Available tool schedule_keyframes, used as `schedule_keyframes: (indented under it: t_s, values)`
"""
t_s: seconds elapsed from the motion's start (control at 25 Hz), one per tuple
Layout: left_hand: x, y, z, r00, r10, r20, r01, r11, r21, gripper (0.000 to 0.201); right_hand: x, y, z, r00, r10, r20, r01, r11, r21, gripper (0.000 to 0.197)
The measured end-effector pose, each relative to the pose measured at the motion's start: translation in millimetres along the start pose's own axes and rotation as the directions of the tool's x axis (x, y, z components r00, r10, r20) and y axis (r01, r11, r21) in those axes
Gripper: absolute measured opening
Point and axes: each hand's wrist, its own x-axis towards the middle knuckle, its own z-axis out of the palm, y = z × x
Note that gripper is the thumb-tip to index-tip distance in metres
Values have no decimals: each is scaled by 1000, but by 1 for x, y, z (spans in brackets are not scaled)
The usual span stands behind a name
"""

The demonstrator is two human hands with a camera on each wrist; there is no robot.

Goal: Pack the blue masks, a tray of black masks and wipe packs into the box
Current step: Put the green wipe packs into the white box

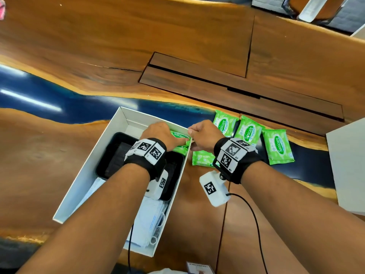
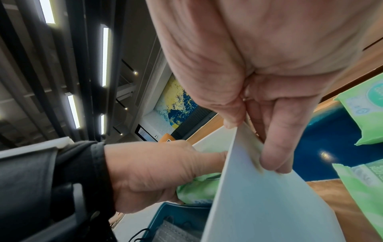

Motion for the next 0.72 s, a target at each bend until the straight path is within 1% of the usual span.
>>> schedule_keyframes:
  t_s: [0.12, 0.32, 0.44, 0.52, 0.6, 0.72]
  values:
    - [2, -4, -6, 999, -10, 42, 13, 998, -64, 67, 2, 2, 1, 1000, 10, 3, -10, 1000, 7, 22]
    - [6, -3, -16, 995, -13, 102, 21, 997, -80, 67, 4, 4, -1, 1000, 28, 0, -28, 995, 92, 23]
    - [7, -7, -24, 992, -29, 120, 33, 999, -32, 81, 1, 6, -3, 998, 48, 32, -53, 984, 171, 26]
    - [0, -7, -32, 996, -33, 87, 29, 999, 44, 84, 3, 14, -7, 998, 59, 37, -64, 986, 153, 36]
    - [-12, -2, -43, 1000, -15, 20, 12, 994, 111, 75, 6, 28, -16, 999, 50, -2, -50, 993, 106, 42]
    - [-32, 18, -63, 988, 75, -132, -55, 987, 149, 49, 4, 59, -36, 996, 33, -85, -44, 989, -139, 27]
